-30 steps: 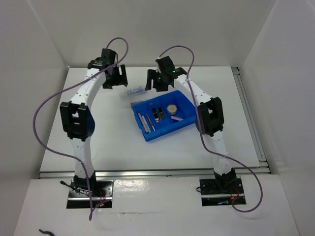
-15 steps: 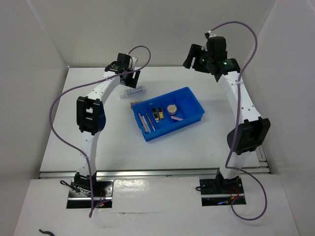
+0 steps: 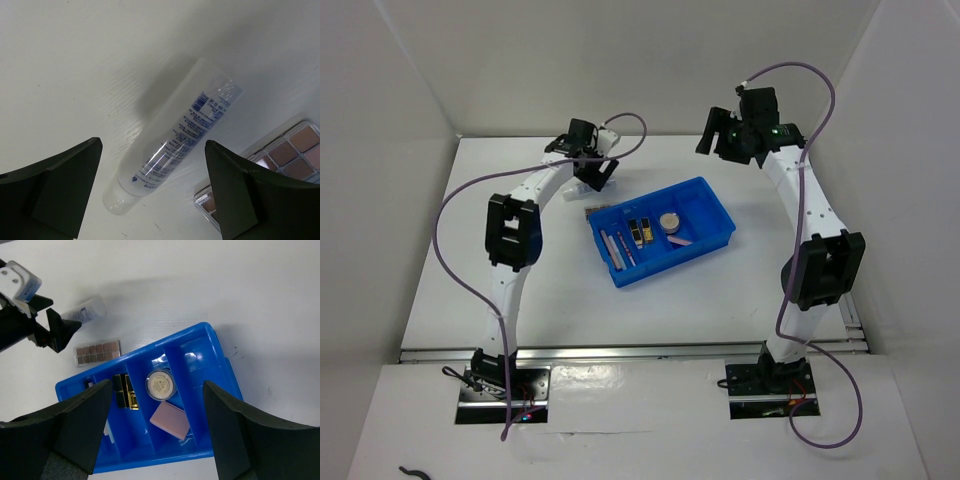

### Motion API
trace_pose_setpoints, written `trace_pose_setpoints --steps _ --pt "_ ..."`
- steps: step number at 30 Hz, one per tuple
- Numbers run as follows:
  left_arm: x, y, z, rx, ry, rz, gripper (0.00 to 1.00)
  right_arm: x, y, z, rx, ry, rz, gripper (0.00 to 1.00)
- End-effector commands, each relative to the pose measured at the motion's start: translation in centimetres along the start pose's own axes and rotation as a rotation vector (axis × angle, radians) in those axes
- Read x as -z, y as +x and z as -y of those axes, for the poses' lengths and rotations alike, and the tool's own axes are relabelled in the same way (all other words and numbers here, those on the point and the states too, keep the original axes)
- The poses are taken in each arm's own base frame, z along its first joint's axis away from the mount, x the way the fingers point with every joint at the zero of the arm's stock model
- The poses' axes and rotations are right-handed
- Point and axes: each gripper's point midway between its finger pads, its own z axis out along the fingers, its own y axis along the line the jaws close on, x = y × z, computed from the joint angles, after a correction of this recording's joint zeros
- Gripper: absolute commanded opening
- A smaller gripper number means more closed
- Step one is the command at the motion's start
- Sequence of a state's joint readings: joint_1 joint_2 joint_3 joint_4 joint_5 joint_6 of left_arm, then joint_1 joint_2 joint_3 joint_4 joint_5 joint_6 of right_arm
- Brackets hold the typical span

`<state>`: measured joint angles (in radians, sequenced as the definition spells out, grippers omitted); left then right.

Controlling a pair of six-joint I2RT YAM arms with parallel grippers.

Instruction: Organize the makeup

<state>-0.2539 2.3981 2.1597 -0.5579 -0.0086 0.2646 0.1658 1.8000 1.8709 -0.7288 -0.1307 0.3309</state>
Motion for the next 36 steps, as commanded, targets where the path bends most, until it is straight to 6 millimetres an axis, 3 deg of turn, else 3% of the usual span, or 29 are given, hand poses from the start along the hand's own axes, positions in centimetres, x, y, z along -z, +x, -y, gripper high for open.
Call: trace_pose_setpoints --steps 1,6,10,11,14,15,21,22,25,26,28,29,32,33,34,35,36 --pt "-1.6 0.1 0.1 -0.071 0.033 0.017 0.99 -0.1 0.7 0.9 -0.003 0.005 -0.032 0.80" --pt "-3.3 1.9 0.2 -0.065 0.019 -0.018 0.97 0.2 0.7 1.8 -0.017 0.023 -0.035 0.80" --pt "-3.7 2.1 0.1 -0.042 0.005 -0.024 0.82 0.3 0.4 2.7 -0.024 0.049 -0.025 0.80" --pt "-3.7 2.1 0.2 -0.033 0.005 -0.024 0.73 0.3 0.2 3.1 -0.029 0.056 -0.021 0.80" --pt "-3.4 1.3 0.1 -0.024 0.010 -0.003 0.61 0.3 0.2 3.1 -0.029 0.056 -0.021 0.80" --pt "-3.4 1.3 0.2 -0.012 0.010 -0.003 0.44 0.4 0.0 3.6 -0.035 0.072 -0.015 0.80" --pt "-1.5 -0.8 -2.6 0.021 -0.075 0.049 0.08 0.5 0.3 4.2 -0.042 0.082 -0.020 0.80" --pt "-0.5 -1.7 -3.6 0.029 -0.092 0.072 0.00 0.5 0.3 4.2 -0.042 0.082 -0.020 0.80" --pt "3.1 -3.9 -5.7 0.093 -0.193 0.106 0.00 0.8 0.1 4.0 -0.050 0.079 -0.011 0.80" --pt "5.6 -5.6 -6.1 0.115 -0.205 0.149 0.00 0.9 0.1 3.8 -0.050 0.069 -0.015 0.80" --pt "8.4 -7.1 -5.4 0.192 -0.165 0.193 0.00 1.2 0.5 3.9 -0.059 0.069 -0.014 0.80" --pt "11.0 -9.0 -4.5 0.217 -0.102 0.258 0.00 1.3 0.8 4.1 -0.070 0.082 -0.014 0.80" --pt "14.3 -11.3 -2.1 0.384 0.036 0.335 0.00 2.5 1.6 4.1 -0.079 0.079 -0.007 0.80" --pt "16.4 -12.9 -0.3 0.487 0.148 0.384 0.00 2.8 1.6 4.0 -0.076 0.074 0.006 0.80" --pt "17.1 -13.4 0.8 0.547 0.215 0.399 0.00 3.1 1.8 4.6 -0.084 0.084 0.008 0.80" --pt "16.1 -11.9 2.9 0.607 0.303 0.352 0.00 3.9 2.0 5.2 -0.093 0.093 0.014 0.80" --pt "17.6 -14.2 4.9 0.602 0.470 0.448 0.00 4.2 2.2 5.2 -0.093 0.093 0.014 0.80"
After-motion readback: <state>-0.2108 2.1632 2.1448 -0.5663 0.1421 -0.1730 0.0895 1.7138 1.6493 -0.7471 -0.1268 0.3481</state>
